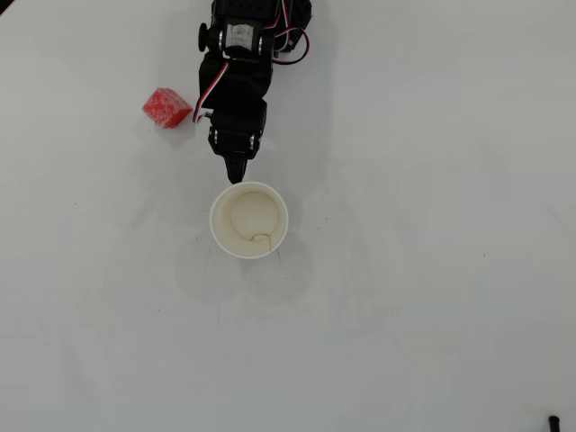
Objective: Grasp a red cube and put it in the cup.
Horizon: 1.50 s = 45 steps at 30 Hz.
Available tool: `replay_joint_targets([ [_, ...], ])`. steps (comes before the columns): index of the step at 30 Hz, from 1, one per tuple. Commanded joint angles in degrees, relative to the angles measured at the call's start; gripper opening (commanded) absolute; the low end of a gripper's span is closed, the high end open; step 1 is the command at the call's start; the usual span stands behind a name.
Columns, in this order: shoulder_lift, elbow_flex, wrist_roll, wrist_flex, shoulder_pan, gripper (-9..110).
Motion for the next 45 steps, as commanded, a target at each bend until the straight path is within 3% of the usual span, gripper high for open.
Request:
replay_joint_targets([
  [1, 0.88, 4.31, 0.26, 0.00, -0.79, 0],
  [41, 0.88, 4.31, 0.26, 0.00, -0.79, 0],
  [45, 0.88, 4.31, 0.18, -0.09, -7.12, 0],
])
